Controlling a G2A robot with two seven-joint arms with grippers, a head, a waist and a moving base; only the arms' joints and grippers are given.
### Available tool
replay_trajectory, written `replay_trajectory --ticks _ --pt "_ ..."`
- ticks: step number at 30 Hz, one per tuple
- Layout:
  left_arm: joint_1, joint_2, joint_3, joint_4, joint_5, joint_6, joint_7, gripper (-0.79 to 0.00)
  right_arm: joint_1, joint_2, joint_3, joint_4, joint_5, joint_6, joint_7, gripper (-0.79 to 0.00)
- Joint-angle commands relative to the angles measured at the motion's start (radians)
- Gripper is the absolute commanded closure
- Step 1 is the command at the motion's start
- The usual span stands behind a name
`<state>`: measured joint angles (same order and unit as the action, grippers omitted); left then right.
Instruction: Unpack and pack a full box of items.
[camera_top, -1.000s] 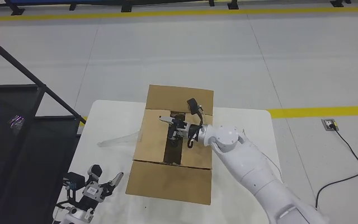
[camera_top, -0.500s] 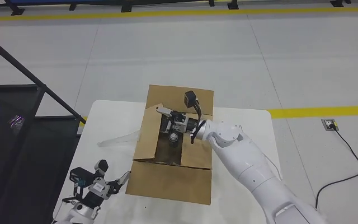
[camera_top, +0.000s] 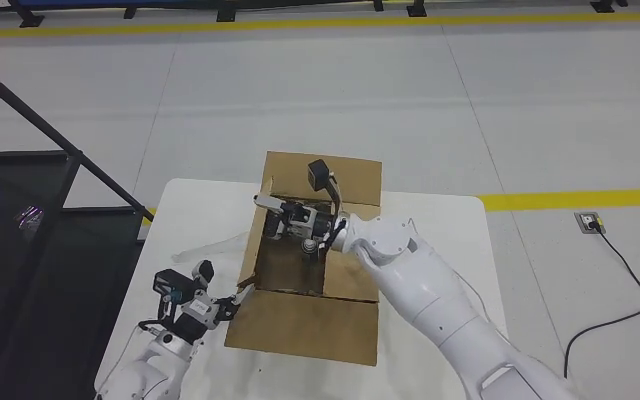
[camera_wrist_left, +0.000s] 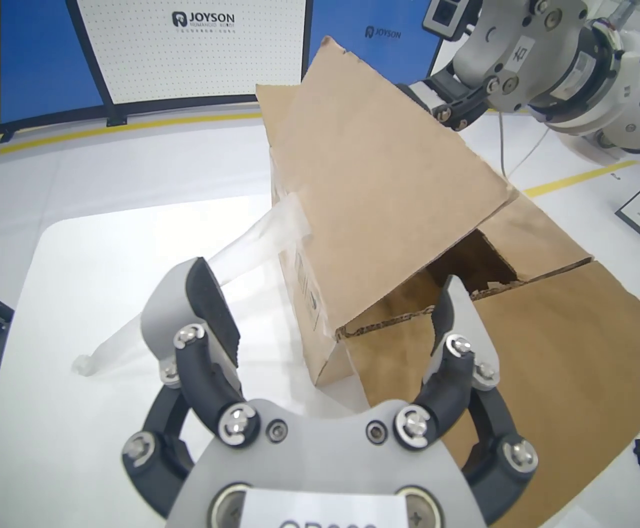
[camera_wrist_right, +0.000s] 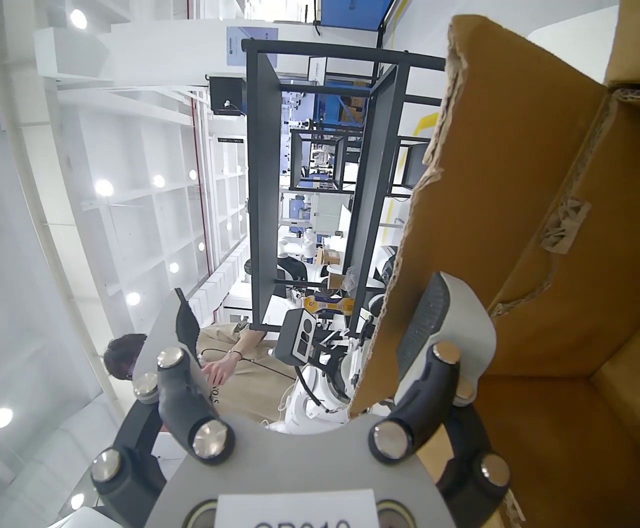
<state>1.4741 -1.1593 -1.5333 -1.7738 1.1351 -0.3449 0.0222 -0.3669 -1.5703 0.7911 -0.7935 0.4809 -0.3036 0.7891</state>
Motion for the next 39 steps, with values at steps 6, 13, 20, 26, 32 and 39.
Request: replay_trajectory --ticks 6,13,20,26,32,39 --pt "-0.025 -0.008 0.016 0.009 -0.026 0.084 0.016 -0.785 -0.003 -0.012 -0.002 0.003 -0.004 -0.013 0.032 -0.785" --pt "-0.007 -0.007 -0.042 0.008 -0.085 0.090 0.033 -0.785 -0.027 -0.006 0.023 -0.020 -0.023 -0.061 0.076 -0.785" --pt "0.030 -0.002 -0.127 0.035 -0.135 0.086 0.049 -0.785 -0.082 0.027 0.089 -0.108 -0.084 -0.103 0.100 -0.785" --pt "0.041 0.000 -0.162 0.098 -0.166 0.074 0.030 -0.785 -0.219 0.082 0.179 -0.347 -0.216 -0.119 0.126 -0.785" --pt "0.005 0.000 -0.145 0.195 -0.157 0.072 0.005 -0.785 -0.410 0.134 0.281 -0.655 -0.355 -0.082 0.127 -0.785" --pt "-0.061 -0.001 -0.120 0.290 -0.148 0.071 -0.029 -0.785 -0.586 0.168 0.385 -0.885 -0.399 -0.096 0.109 -0.785"
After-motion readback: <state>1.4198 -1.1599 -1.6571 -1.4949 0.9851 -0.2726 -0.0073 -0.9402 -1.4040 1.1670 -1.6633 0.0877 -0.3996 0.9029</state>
